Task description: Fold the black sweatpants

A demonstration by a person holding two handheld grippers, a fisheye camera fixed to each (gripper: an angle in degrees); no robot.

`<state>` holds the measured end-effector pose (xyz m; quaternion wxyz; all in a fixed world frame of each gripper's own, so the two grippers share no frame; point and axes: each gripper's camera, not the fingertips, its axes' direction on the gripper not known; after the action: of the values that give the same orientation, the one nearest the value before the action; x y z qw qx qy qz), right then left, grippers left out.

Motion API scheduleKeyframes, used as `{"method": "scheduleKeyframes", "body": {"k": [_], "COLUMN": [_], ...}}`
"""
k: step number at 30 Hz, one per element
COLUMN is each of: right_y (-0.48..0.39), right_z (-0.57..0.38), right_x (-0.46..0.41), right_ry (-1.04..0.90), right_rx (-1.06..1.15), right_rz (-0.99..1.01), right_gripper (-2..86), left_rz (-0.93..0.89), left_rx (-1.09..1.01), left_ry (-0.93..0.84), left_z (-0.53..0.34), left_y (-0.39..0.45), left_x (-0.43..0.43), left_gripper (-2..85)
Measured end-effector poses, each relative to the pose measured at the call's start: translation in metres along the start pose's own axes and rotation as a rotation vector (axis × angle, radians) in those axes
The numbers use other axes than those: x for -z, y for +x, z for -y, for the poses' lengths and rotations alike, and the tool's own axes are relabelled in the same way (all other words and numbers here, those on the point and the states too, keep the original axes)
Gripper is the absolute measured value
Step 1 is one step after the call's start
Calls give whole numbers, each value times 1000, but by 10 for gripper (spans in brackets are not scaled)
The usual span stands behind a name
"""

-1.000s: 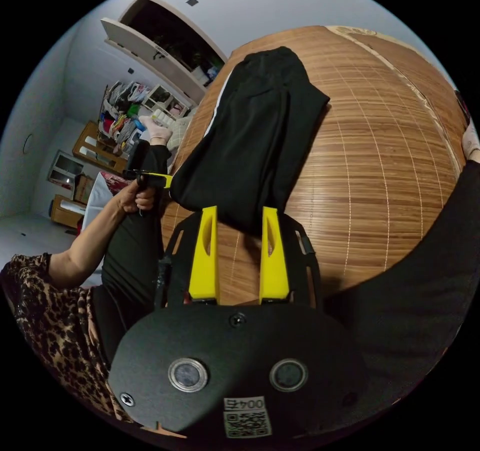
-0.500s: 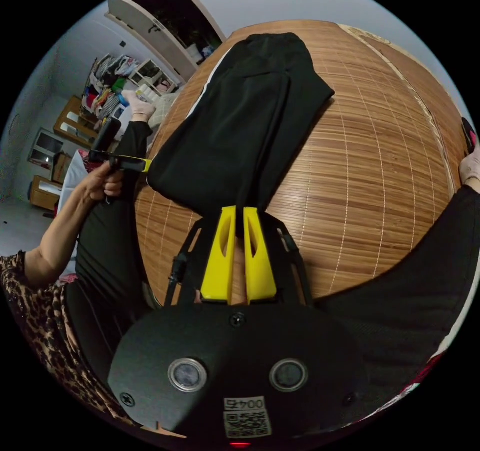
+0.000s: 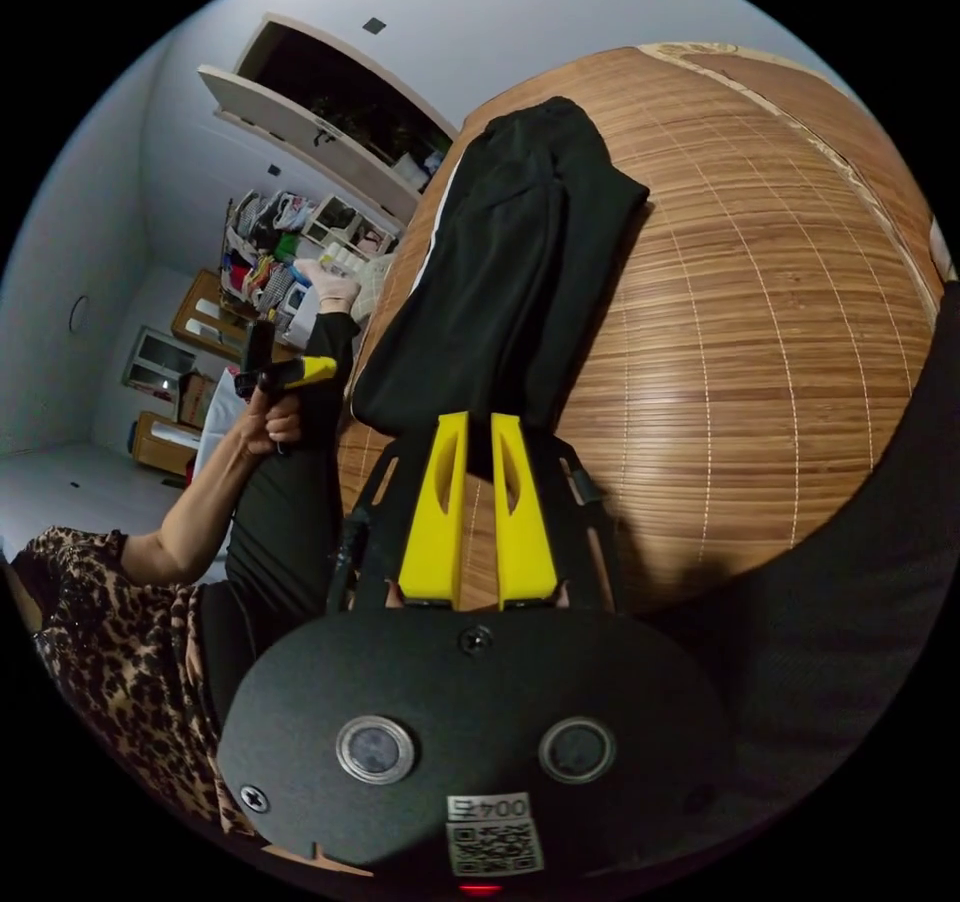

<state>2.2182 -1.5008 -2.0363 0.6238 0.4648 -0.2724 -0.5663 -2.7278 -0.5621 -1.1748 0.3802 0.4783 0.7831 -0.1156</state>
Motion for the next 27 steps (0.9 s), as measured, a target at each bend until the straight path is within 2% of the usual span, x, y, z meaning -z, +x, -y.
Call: {"method": "scheduleKeyframes", "body": {"k": [2, 5, 10, 18, 22, 27], "right_y": [11, 29, 51, 54, 64, 72], "right_z": [-3, -8, -14, -13, -14, -14], "right_x": [0, 4, 4, -10, -11, -9], "right_ry": [17, 60, 78, 29, 45, 63], "right_rx": [-30, -91, -149, -106, -131, -157], "right_rz": [24, 59, 150, 109, 133, 103], "right_gripper": [55, 61, 68, 65, 64, 64], "left_rz": [83, 104, 68, 151, 179, 252], "left_rx": [-52, -57, -28, -66, -34, -12], "left_ry": [-106, -151, -137, -129, -127, -35], "left_z": [2, 1, -4, -14, -15, -26], "left_y": [16, 21, 18, 37, 34, 40], "left_x": [-21, -37, -37, -41, -40, -23], "left_gripper": [62, 75, 75, 73, 32, 14]}}
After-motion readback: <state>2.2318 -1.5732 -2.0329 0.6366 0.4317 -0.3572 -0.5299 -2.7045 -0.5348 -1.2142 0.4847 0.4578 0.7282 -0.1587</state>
